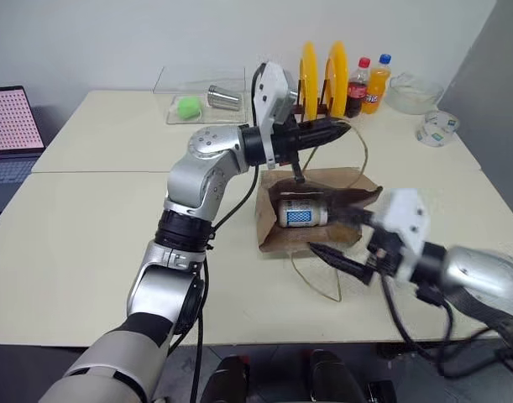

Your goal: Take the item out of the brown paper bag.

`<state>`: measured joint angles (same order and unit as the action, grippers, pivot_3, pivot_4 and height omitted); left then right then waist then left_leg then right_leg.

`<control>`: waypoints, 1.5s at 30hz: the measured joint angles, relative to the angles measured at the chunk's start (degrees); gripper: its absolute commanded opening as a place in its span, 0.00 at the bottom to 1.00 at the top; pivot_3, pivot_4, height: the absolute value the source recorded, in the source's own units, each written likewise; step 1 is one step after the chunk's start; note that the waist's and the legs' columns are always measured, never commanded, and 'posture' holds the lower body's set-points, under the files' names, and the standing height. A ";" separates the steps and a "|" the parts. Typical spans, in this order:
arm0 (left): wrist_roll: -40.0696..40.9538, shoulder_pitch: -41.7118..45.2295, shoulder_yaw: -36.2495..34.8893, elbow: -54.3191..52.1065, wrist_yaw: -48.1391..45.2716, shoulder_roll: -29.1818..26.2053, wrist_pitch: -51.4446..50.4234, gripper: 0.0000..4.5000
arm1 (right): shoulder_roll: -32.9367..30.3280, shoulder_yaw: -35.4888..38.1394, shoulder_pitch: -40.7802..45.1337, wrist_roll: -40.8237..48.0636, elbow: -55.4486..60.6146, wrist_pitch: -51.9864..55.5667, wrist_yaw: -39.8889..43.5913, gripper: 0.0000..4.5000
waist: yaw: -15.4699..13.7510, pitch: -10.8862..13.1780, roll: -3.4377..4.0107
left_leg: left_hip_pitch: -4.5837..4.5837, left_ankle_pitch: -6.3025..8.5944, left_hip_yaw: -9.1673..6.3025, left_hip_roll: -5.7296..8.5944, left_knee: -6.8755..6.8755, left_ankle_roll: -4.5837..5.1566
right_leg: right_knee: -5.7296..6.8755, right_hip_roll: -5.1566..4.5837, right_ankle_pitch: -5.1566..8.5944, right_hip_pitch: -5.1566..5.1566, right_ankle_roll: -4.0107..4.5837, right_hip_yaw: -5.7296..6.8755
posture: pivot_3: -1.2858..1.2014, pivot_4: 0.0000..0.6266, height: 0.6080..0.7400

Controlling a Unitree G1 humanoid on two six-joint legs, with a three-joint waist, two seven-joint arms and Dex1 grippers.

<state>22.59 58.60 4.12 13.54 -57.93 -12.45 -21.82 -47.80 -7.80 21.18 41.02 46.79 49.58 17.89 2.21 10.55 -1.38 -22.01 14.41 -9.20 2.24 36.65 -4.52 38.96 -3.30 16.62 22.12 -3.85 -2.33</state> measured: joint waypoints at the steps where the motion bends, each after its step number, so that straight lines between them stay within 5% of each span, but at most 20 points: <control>1: 0.00 0.03 0.03 0.00 0.00 0.09 0.04 0.00 | 0.04 -3.23 1.96 -3.25 -2.11 0.15 0.05 1.00 | -0.02 0.00 0.00 | -0.05 0.00 -0.01 0.01 0.00 0.00 | -0.02 -0.01 0.00 0.05 0.00 0.00 | 0.52 0.24 1.00; 13: -0.02 0.54 -0.13 1.21 0.49 -0.44 1.42 0.00 | 3.83 -34.14 22.83 -38.98 -23.76 -0.75 5.84 1.00 | 0.00 0.00 0.00 | -0.19 -0.06 -0.02 0.02 0.00 -0.15 | -0.01 -0.03 -0.01 0.21 0.01 0.02 | 0.52 0.24 1.00; 20: -0.04 1.75 -0.20 3.21 0.99 -0.72 2.90 0.00 | 6.39 -42.05 25.20 -51.55 -29.66 -2.55 12.59 1.00 | 0.17 0.00 0.01 | -0.23 -0.07 -0.04 0.03 0.02 -0.16 | -0.01 -0.06 -0.01 0.21 0.01 0.04 | 0.52 0.24 1.00; 24: -0.03 1.88 -0.27 3.97 0.98 -0.76 3.55 0.00 | 9.28 -42.33 26.33 -56.51 -33.91 -4.64 15.37 1.00 | 0.30 -0.01 0.02 | -0.21 -0.07 -0.05 0.03 0.07 -0.16 | 0.04 -0.06 -0.02 0.20 0.01 0.04 | 0.52 0.24 1.00; 30: -0.05 1.89 -0.30 4.44 0.95 -0.94 4.27 0.00 | 11.68 -39.98 25.80 -59.11 -36.85 -6.69 18.83 0.68 | 0.85 -0.01 0.02 | -0.21 -0.07 -0.06 0.05 0.20 -0.16 | 0.06 -0.06 -0.08 0.18 -0.07 0.02 | 0.52 0.24 1.00; 39: -1.93 3.07 -0.40 8.16 1.55 -1.69 7.45 0.00 | 9.66 -32.09 22.40 -58.43 -30.94 -11.69 26.27 0.68 | 0.95 -0.01 0.02 | -0.65 -0.07 -0.09 0.07 0.22 -0.17 | 0.07 -0.07 -0.08 0.57 -0.07 0.05 | 0.52 0.24 1.00; 45: -4.96 3.97 -0.45 12.02 3.53 -1.89 9.79 0.00 | 10.34 -18.25 18.73 -45.75 -23.41 -19.13 32.54 0.68 | 0.92 -0.01 0.02 | -0.94 -0.08 -0.07 0.10 0.24 -0.17 | 0.10 -0.11 -0.10 0.88 -0.06 0.04 | 0.52 0.24 1.00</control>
<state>17.63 62.58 3.67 25.55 -54.40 -14.34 -12.03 -37.46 -26.05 39.91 -4.73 23.38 30.45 50.44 3.13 10.54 -1.36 -22.95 14.33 -9.27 2.34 36.89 -4.70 39.06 -3.42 16.52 23.01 -3.91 -2.29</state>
